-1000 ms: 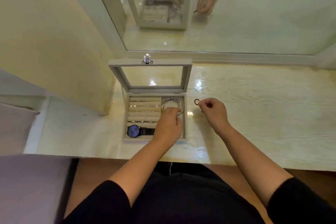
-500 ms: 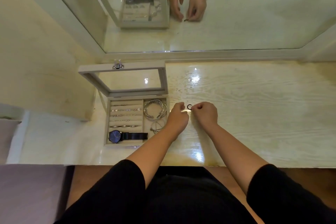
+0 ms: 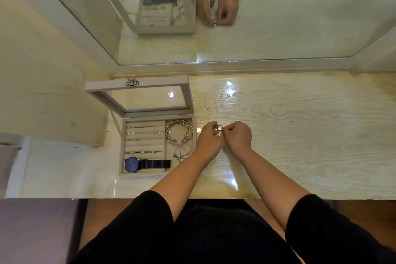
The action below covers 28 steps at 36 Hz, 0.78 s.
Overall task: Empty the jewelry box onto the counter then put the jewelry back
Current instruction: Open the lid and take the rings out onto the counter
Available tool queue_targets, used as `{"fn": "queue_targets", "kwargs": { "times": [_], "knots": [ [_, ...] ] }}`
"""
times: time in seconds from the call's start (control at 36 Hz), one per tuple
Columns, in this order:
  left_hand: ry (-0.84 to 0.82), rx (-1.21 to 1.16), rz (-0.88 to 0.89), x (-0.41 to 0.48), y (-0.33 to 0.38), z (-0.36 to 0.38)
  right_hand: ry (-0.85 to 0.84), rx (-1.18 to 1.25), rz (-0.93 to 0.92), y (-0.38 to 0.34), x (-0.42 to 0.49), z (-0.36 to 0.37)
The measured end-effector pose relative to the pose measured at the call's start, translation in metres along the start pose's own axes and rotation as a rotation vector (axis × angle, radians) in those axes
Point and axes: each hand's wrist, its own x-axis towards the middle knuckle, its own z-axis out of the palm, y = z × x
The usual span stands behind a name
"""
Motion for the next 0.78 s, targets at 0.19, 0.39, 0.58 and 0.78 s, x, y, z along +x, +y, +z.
{"fn": "queue_targets", "kwargs": {
  "times": [0.19,0.39,0.58,0.78],
  "knots": [
    [-0.007,0.063,0.042,-0.004,-0.002,-0.001,0.018,0.041,0.028,-0.001,-0.002,0.002],
    [0.011,0.043,0.072,-0.010,-0.003,-0.021,0.090,0.251,0.044,-0.004,-0.011,0.004],
    [0.092,-0.003,0.194,-0.025,-0.012,-0.069,0.042,0.212,-0.200,-0.044,-0.038,0.027],
    [0.264,-0.025,0.202,-0.034,-0.040,-0.140,-0.084,0.082,-0.376,-0.094,-0.054,0.068]
  ]
}}
